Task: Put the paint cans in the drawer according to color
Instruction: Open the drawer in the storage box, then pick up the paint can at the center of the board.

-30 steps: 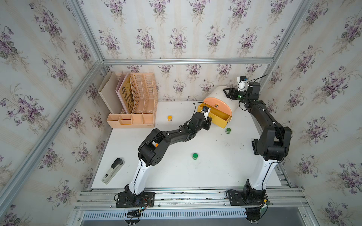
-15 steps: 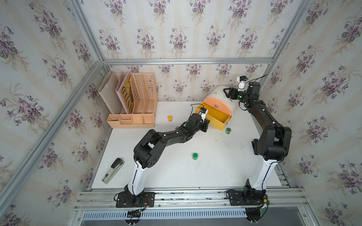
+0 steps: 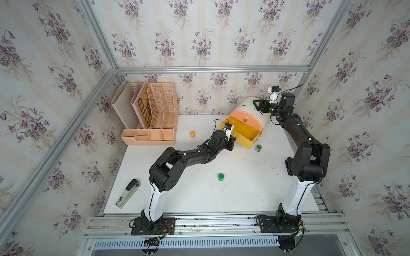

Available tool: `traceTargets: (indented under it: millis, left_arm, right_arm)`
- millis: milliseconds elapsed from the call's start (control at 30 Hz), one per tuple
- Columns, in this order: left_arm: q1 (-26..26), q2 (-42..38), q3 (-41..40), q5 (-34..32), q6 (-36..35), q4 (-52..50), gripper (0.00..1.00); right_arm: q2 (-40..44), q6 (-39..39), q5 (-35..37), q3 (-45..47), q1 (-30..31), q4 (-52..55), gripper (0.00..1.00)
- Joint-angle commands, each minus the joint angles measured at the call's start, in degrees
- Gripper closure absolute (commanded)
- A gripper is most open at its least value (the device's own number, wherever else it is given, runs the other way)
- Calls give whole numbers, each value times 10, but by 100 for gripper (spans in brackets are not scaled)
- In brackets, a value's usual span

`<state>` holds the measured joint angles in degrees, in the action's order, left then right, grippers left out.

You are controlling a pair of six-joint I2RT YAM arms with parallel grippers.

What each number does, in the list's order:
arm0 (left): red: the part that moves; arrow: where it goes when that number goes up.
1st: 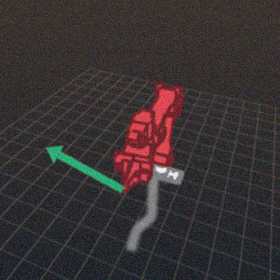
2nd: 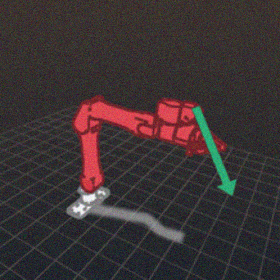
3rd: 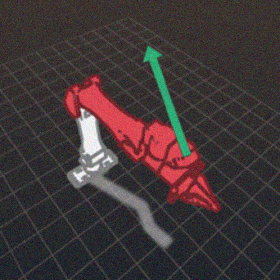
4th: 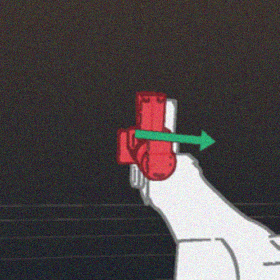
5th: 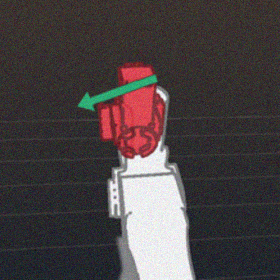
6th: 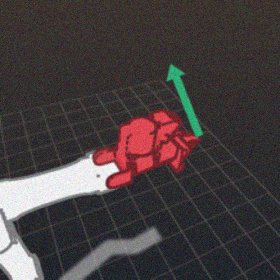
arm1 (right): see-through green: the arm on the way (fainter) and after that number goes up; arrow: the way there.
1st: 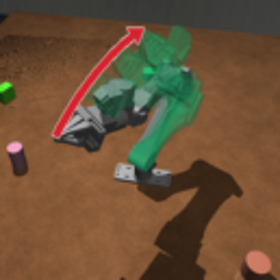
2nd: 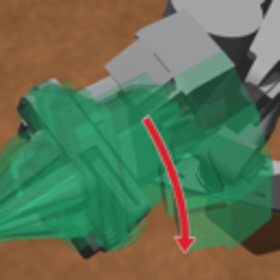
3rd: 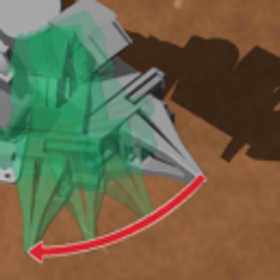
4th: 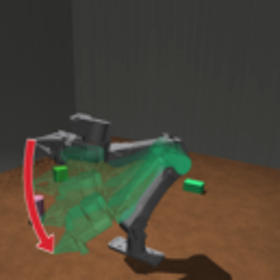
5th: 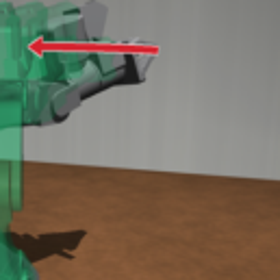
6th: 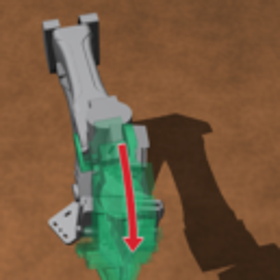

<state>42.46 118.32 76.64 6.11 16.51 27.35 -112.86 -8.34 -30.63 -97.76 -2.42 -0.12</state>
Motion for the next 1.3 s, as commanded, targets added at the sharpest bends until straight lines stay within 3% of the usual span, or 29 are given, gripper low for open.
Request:
traceTargets:
  millis: [0,267,333,400,733,1067,1267]
  left_arm:
    - [0,-4,-4,7,15,13,74]
    - [1,-13,-23,3,18,21,73]
    - [1,-16,-24,2,17,20,67]
    - [1,-20,-24,-3,16,17,54]
    - [0,-57,-21,-10,-12,-2,45]
    - [-7,-186,-65,-59,-21,-117,41]
    - [-27,-301,-104,-100,-5,-259,42]
  right_arm:
    - [5,0,1,1,0,27,24]
    - [7,-2,-1,2,0,27,24]
    - [10,-2,-1,2,0,27,24]
    - [13,-2,-1,4,0,28,24]
    - [65,3,13,28,0,38,23]
    - [138,-49,38,79,7,57,25]
    - [177,-92,85,106,41,91,27]
